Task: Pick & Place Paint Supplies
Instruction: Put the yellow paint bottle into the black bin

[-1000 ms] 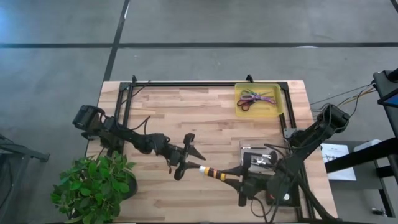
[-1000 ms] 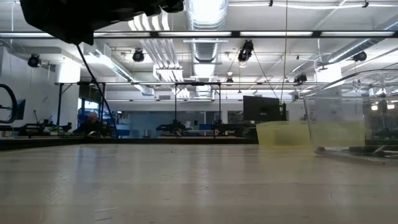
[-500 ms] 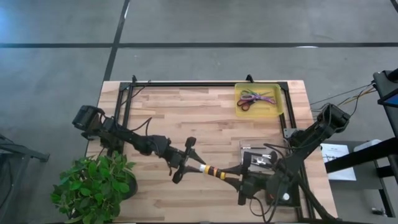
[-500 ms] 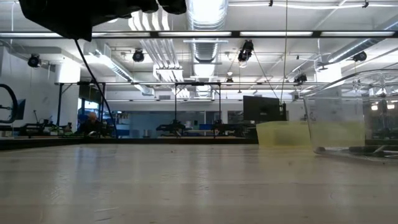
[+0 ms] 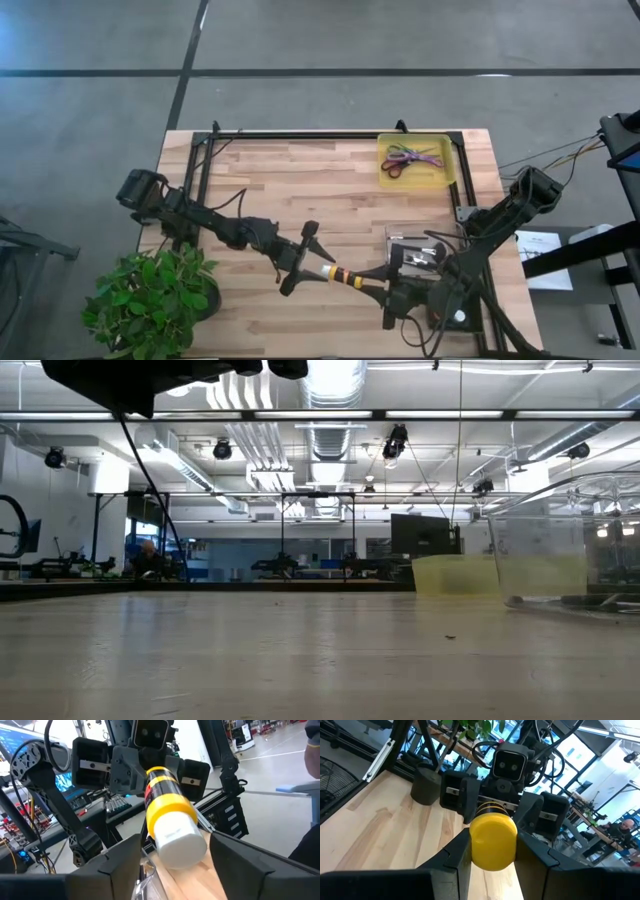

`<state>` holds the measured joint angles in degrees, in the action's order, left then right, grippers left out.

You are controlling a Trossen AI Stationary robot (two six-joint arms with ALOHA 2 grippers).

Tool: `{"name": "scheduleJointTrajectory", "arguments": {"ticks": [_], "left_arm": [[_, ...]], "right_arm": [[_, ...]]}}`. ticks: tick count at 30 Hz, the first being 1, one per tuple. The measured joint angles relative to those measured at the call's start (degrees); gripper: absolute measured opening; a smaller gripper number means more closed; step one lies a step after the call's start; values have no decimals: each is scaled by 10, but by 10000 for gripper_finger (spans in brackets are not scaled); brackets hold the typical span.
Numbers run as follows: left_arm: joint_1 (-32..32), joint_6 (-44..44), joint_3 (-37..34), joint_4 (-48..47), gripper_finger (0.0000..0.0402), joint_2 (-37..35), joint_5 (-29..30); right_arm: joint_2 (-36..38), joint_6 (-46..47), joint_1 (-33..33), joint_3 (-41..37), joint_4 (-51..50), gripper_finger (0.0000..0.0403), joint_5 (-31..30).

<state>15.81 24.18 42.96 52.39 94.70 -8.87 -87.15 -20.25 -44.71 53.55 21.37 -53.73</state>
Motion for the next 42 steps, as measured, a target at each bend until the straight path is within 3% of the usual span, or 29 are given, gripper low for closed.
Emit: {"name": "scheduleJointTrajectory", "arguments": {"ticks": [9, 17, 25, 29, 35, 42], "left_arm": [[0, 0, 0, 7, 149, 0, -13], [0, 0, 2, 6, 122, 0, -10], [0, -2, 2, 1, 119, 0, 2], [-1, -2, 3, -29, 118, 0, 19], [-2, -6, 41, -237, 118, -4, 91], [-1, -45, 237, -707, 118, -5, 119]], "right_arm": [[0, 1, 0, -1, -1, 109, -2], [0, 8, 0, -2, -9, 113, -6], [-1, 23, 0, -2, -10, 265, -22], [-1, 20, 0, 6, -10, 316, -23], [0, -8, -18, 34, -12, 336, -24], [4, -15, -43, 66, -51, 338, -35]]}}
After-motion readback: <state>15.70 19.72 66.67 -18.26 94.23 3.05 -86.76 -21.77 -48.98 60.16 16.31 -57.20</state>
